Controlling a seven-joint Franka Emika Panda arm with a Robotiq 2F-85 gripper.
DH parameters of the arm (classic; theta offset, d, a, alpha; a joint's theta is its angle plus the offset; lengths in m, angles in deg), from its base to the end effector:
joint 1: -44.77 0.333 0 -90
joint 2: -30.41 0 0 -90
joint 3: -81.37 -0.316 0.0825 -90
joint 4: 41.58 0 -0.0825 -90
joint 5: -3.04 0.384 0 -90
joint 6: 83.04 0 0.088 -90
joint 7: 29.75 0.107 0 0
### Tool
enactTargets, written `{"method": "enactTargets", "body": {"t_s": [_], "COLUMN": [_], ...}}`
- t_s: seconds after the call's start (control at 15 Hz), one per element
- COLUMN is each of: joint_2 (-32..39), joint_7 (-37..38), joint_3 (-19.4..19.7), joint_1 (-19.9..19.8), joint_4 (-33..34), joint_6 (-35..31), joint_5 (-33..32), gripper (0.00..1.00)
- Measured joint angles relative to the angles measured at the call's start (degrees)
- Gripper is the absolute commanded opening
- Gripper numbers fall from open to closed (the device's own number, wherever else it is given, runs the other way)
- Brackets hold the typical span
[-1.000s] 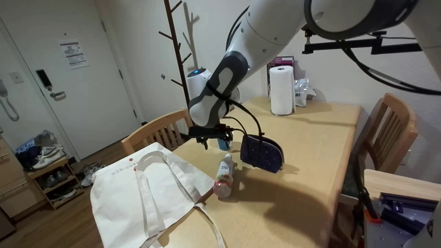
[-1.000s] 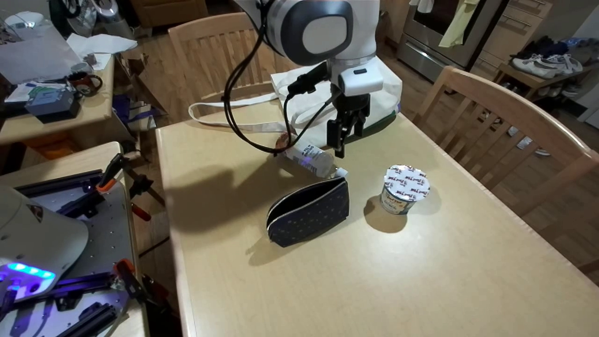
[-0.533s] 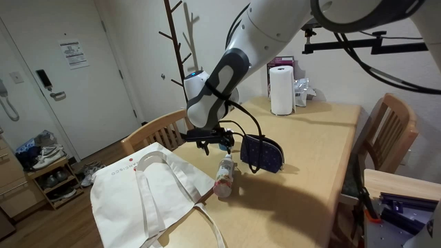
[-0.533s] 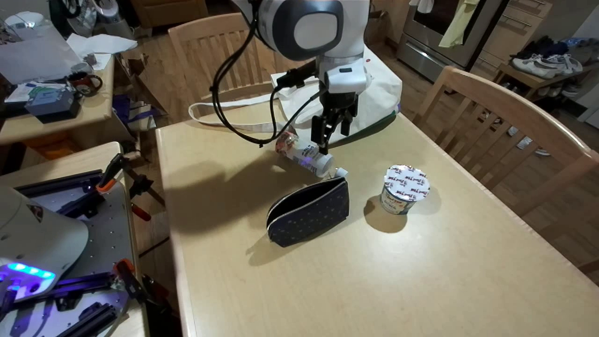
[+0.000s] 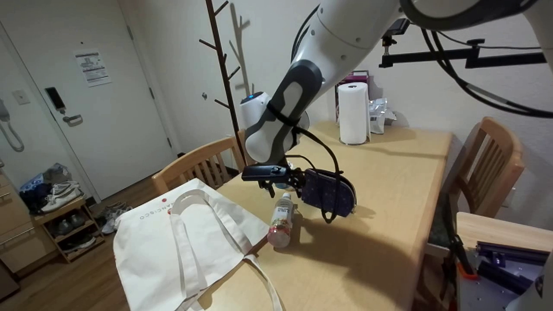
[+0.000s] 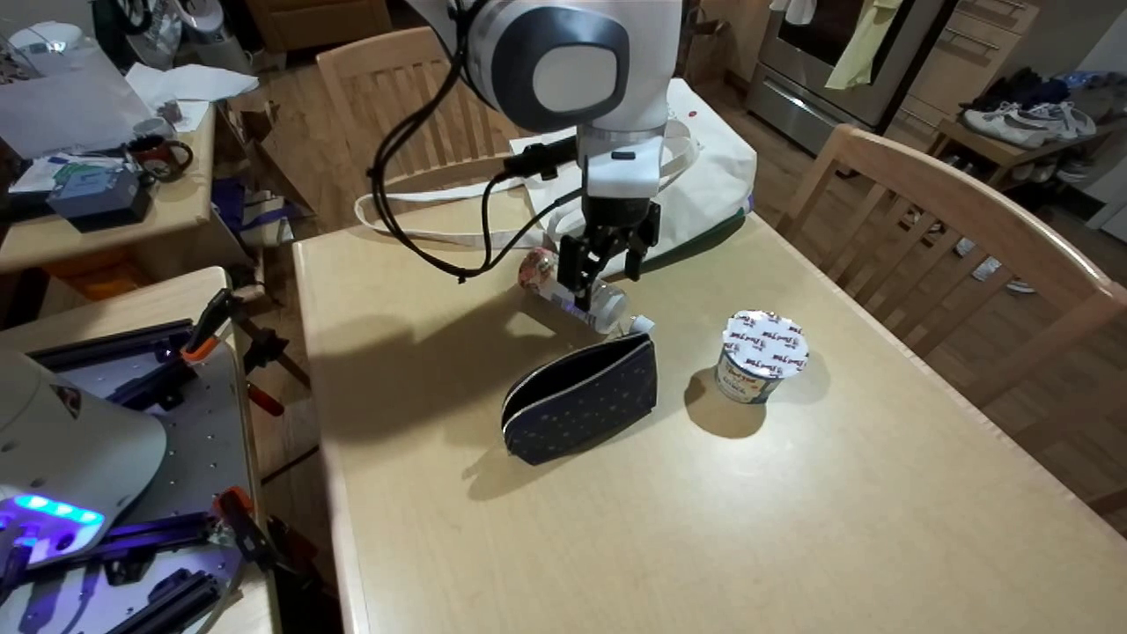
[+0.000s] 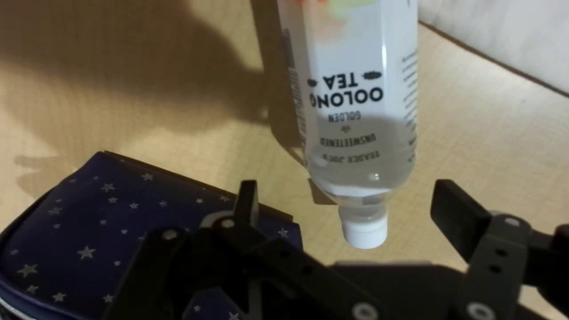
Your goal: Set the bottle upright on the table
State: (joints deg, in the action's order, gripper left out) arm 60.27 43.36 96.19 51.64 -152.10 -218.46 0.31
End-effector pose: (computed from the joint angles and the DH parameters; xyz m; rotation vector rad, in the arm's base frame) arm 0.6124 -0.0803 0.2185 2.3154 -1.8554 0.0393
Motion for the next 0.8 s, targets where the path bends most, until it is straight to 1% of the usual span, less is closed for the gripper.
{"method": "enactTargets", "body": {"t_s": [0.33,0.53,0.8], "joint_2": [0.00,0.02,0.03], "joint_7": [0.50,0.42,0.27], "joint_3": [1.84,1.89,1.28], "joint_1": [-0.57,-1.47,-2.58], "joint_4": [-2.16,-2.95,-2.96], "joint_6": [-0.80,-4.18,-7.70], "joint_5": [-3.26,-4.44,-3.93], "gripper": [1.00,1.00,1.00]}}
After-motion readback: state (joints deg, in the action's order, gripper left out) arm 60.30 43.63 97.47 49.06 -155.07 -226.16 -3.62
